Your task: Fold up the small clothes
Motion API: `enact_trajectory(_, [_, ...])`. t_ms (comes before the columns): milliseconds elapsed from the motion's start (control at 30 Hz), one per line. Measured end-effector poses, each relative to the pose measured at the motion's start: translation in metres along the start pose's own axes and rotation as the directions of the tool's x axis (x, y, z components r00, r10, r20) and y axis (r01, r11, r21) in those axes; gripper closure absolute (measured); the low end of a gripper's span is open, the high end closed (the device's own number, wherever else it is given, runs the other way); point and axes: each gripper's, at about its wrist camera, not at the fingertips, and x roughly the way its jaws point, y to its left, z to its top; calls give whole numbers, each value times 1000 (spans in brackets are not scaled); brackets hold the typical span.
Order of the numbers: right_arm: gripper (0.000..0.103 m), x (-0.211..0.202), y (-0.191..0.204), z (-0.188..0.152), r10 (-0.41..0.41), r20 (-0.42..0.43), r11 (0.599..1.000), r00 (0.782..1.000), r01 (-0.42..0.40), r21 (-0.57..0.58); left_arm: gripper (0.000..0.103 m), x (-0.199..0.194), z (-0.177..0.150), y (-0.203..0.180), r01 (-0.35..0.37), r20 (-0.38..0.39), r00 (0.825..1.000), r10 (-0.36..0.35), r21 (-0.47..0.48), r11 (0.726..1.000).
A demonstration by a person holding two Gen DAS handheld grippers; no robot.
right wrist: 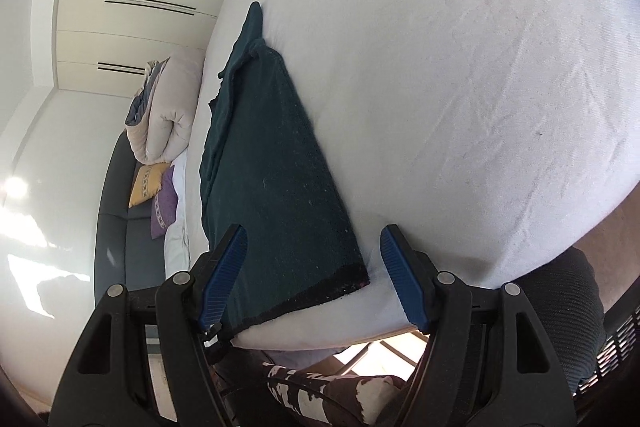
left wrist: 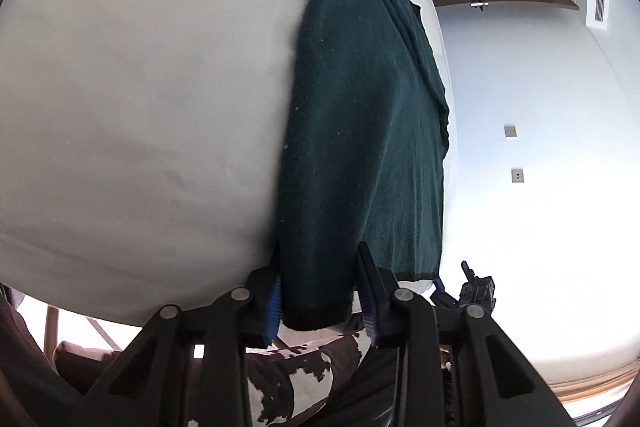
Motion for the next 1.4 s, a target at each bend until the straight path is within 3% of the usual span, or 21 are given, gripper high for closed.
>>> enact_trajectory(100, [35, 8, 0, 8, 6, -9, 1000, 1000, -6, 0, 68, -7, 1, 6, 55, 41, 998, -54, -41, 998])
enact_trajectory(233, [35, 9, -4, 9, 22, -13, 1000, 1000, -21, 10, 68, -12, 2, 24, 181, 119, 979, -166, -130, 975])
enact_trajectory(400, [35, 10, -9, 7, 39, -26, 999, 999, -38, 23, 69, -9, 3, 23, 245, 116, 966, -231, -132, 960])
enact_trajectory(500, [35, 11, -9, 7, 41, -28, 999, 999, -40, 25, 68, -3, 0, 25, 214, 80, 976, -204, -147, 966])
enact_trajectory(600, [35, 13, -8, 6, 36, -34, 999, 999, -35, 19, 69, 0, -5, 32, 229, 83, 973, -218, -169, 959])
enact_trajectory(700, [35, 15, -6, 5, 23, -43, 1000, 999, -23, 7, 83, -2, -3, 25, 193, 90, 979, -182, -135, 972])
enact_trajectory(733, [35, 15, -6, 5, 16, -47, 1000, 999, -16, 3, 94, -4, -2, 21, 182, 98, 980, -171, -114, 977])
enact_trajectory(767, [35, 14, -4, 5, 7, -51, 1000, 999, -7, -2, 99, -8, 0, 16, 176, 109, 980, -165, -93, 980])
enact_trajectory(900, [35, 15, 2, 5, -38, -70, 999, 997, 35, -35, 98, -22, 7, 9, 169, 160, 974, -159, -52, 984])
enact_trajectory(1067, [35, 25, 9, 2, -76, -113, 995, 991, 68, -78, 98, -15, 7, 11, 140, 161, 979, -129, -58, 988])
enact_trajectory(1233, [48, 34, 11, 8, -73, -113, 994, 991, 63, -89, 98, -18, 5, 13, 138, 183, 975, -127, -50, 989])
enact_trajectory(1300, [68, 37, 10, 10, -71, -111, 994, 991, 62, -86, 98, -20, 5, 13, 135, 192, 974, -124, -47, 990])
enact_trajectory(1400, [85, 43, 10, 9, -85, -112, 993, 990, 74, -96, 98, -20, 2, 14, 129, 195, 974, -118, -44, 991])
